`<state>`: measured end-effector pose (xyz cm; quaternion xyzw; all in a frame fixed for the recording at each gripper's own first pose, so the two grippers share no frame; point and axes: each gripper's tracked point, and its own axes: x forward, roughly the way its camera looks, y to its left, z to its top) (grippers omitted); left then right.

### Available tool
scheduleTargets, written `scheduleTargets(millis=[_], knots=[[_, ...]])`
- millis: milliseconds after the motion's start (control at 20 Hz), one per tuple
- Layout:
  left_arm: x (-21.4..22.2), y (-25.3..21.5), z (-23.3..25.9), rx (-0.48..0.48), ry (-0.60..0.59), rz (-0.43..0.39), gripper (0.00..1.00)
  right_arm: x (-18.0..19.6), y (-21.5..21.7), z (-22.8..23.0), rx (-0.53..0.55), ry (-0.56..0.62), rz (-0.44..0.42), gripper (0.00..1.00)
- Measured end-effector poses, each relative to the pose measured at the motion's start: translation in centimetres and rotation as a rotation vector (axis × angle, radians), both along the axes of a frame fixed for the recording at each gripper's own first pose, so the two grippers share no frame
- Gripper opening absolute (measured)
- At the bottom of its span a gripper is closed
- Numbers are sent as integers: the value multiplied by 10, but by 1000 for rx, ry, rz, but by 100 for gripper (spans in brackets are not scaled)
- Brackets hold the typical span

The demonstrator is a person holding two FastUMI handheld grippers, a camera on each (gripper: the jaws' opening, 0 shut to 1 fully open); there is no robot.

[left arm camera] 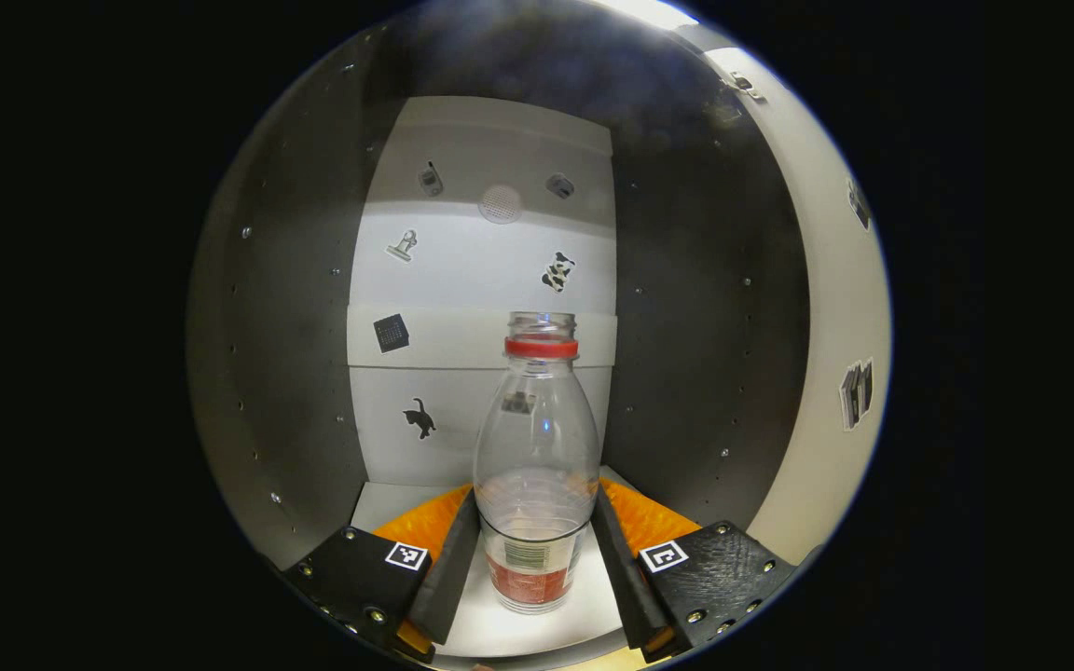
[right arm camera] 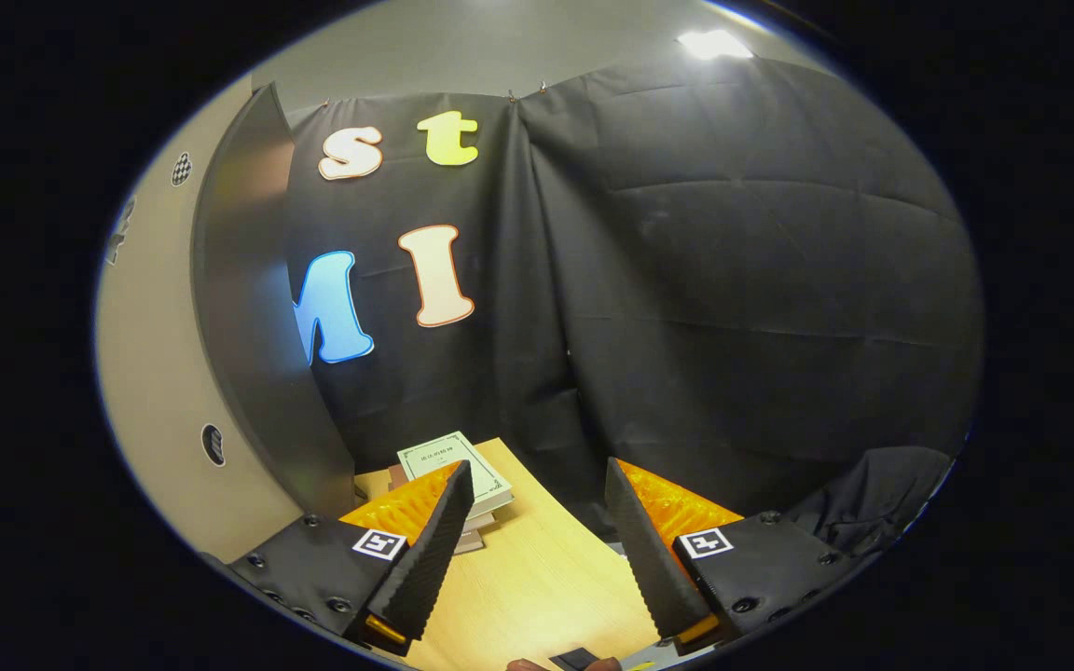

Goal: Open the cabinet door with the right hand, grasp the bottle in the cabinet with the left hand and place it on the coaster, then close the cabinet door with the right hand.

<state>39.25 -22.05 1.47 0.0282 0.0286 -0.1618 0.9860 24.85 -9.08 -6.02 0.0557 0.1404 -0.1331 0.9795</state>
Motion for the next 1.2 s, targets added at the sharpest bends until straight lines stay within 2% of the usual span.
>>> scheduleTargets(millis=[50, 300, 450, 500, 650, 750, 800, 850, 950, 1000, 1050, 1100, 1200], knots=[[-4, 0, 4, -4, -6, -6, 65, -1, 1, -1, 0, 0, -1, 91], [-36, 4, 16, -1, -19, -47, 65, -5, 1, 3, -2, -16, -11, 91], [-66, 13, 19, 10, -31, -64, 65, -10, 5, 5, -5, -21, -12, 91], [-77, 18, 20, 15, -35, -68, 65, -12, 6, 6, -10, -23, -13, 87], [-116, 37, 17, 37, -42, -68, 65, -19, 12, 12, -18, -37, -10, 91], [-140, 52, 10, 56, -44, -66, 65, -23, 20, 15, -23, -44, 0, 91], [-152, 61, 4, 61, -40, -64, 65, -26, 25, 16, -31, -45, 7, 87], [-165, 67, -2, 64, -31, -63, 65, -29, 28, 18, -40, -48, 11, 91], [-188, 82, -16, 62, -11, -56, 65, -36, 37, 22, -51, -53, 21, 91], [-200, 90, -24, 60, -2, -51, 65, -40, 41, 24, -53, -57, 26, 87], [-209, 97, -32, 54, 9, -43, 65, -45, 46, 25, -53, -61, 30, 91], [-219, 105, -42, 44, 21, -37, 65, -49, 50, 26, -55, -63, 34, 87], [-236, 123, -64, 23, 47, -15, 65, -58, 56, 29, -76, -66, 46, 87]])
